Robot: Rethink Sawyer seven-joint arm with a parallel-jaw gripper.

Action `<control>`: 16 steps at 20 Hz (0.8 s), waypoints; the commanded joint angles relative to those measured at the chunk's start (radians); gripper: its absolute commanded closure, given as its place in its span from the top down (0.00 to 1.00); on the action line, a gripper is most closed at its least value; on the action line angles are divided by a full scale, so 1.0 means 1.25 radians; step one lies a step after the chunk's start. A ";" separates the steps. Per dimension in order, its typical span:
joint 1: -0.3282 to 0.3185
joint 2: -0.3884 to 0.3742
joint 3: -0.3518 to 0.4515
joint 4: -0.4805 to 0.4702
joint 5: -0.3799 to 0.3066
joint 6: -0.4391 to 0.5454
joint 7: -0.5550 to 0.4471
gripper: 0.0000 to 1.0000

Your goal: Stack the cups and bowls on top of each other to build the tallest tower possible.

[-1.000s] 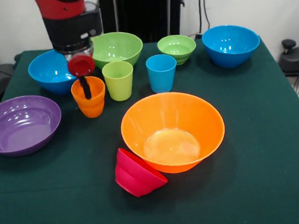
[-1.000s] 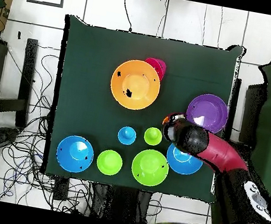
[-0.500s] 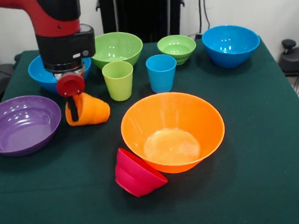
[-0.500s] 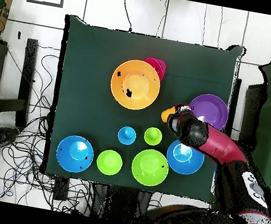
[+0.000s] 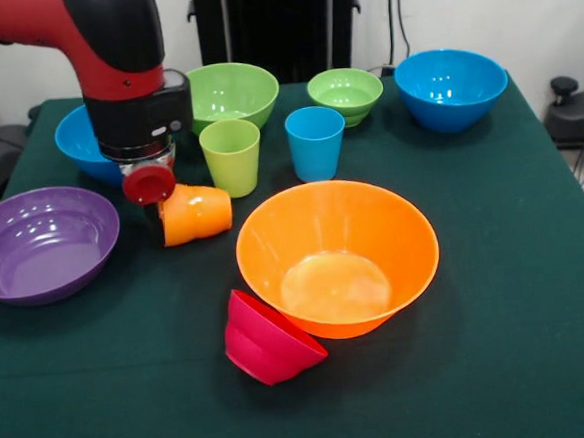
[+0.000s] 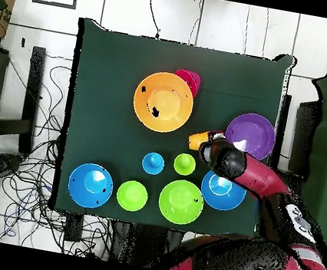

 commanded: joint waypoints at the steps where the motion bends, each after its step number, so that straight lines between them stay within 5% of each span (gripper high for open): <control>1: 0.023 -0.004 0.037 0.061 -0.034 -0.025 -0.006 1.00; 16: -0.050 -0.170 0.105 0.192 -0.005 0.091 -0.070 1.00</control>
